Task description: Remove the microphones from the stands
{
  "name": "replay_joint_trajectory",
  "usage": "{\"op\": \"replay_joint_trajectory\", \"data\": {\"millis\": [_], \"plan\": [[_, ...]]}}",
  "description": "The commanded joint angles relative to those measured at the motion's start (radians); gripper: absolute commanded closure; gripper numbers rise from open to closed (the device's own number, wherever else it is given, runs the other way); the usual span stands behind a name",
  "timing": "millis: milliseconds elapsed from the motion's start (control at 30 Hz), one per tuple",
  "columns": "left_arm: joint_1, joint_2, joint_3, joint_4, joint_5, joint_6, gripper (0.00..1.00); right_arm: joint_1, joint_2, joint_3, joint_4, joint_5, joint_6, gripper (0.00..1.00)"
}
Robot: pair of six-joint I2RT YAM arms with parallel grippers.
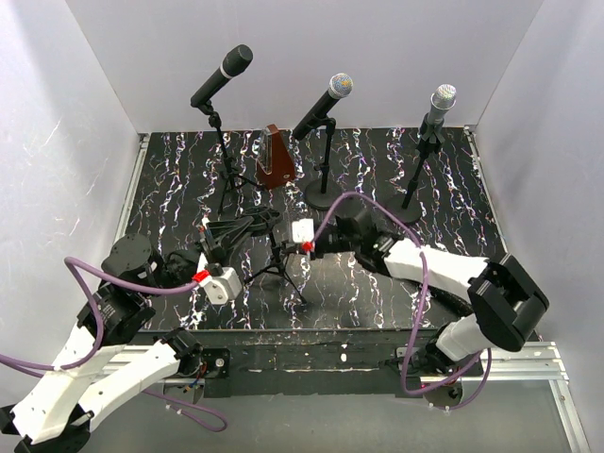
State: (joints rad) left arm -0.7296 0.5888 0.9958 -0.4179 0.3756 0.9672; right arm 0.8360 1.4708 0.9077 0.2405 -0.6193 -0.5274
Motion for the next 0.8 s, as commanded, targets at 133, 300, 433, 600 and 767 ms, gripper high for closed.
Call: {"op": "replay_joint_trajectory", "data": {"millis": [133,300,433,600,767], "plan": [[0.007,-0.02,-0.017,-0.033,0.038,-0.03,1.0,0.057,0.158,-0.277,1.027,0.144,-0.756,0.99],[0.009,-0.015,-0.023,-0.024,0.052,-0.033,1.0,0.061,0.1,-0.331,0.991,0.11,-0.743,0.63],[0.007,-0.015,-0.016,-0.022,0.046,-0.03,1.0,0.038,-0.079,-0.334,0.638,0.15,-0.619,0.42],[0.009,-0.021,-0.019,-0.022,0.048,-0.044,1.0,-0.037,-0.225,-0.137,0.023,0.176,-0.166,0.19],[0.009,-0.032,-0.034,-0.004,0.042,-0.036,1.0,-0.115,-0.1,0.213,-0.589,-0.026,0.205,0.21]]}}
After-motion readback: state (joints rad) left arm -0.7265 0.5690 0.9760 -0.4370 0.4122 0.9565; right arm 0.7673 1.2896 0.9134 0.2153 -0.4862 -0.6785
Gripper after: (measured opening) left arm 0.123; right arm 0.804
